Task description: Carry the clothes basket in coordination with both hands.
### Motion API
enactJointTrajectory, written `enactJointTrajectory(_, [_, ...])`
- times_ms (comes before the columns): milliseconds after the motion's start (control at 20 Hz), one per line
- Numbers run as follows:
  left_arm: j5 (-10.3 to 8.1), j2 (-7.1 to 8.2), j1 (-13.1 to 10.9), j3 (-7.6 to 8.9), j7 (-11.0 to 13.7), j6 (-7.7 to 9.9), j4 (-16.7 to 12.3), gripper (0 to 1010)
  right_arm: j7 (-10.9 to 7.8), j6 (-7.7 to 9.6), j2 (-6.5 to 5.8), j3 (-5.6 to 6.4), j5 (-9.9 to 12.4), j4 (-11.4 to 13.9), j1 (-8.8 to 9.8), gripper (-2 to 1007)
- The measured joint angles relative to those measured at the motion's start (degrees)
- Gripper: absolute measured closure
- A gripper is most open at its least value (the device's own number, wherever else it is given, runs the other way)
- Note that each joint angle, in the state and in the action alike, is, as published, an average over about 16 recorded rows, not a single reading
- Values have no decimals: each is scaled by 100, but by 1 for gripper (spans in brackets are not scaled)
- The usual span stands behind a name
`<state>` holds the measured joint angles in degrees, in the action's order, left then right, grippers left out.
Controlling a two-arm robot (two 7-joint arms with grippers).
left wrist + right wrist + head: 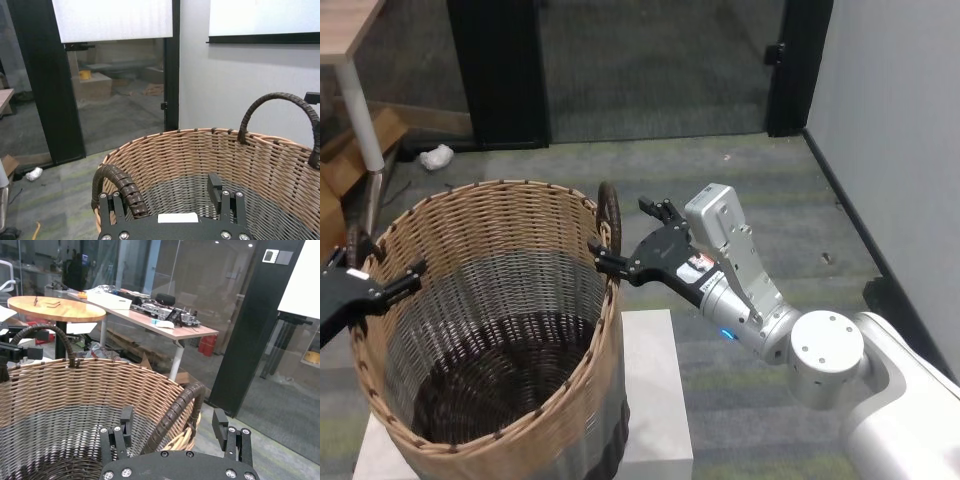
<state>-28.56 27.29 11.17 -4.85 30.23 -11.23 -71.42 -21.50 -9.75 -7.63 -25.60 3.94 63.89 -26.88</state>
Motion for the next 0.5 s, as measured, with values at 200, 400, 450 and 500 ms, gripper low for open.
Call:
enactJointTrajectory(200, [-34, -29, 1, 0, -96, 125, 34, 8, 9, -6, -1, -2, -14, 5, 6, 0])
enactJointTrajectory(400, [-87, -70, -18, 14, -218, 266, 39, 8, 18, -12, 0, 1, -22, 3, 11, 0])
enactJointTrajectory(450, [-93, -81, -27, 18, -270, 307, 34, 8, 20, -14, 1, 3, -23, 2, 12, 0])
enactJointTrajectory(500, [-92, -92, -38, 21, -325, 346, 24, 8, 23, -14, 2, 5, -24, 2, 13, 0])
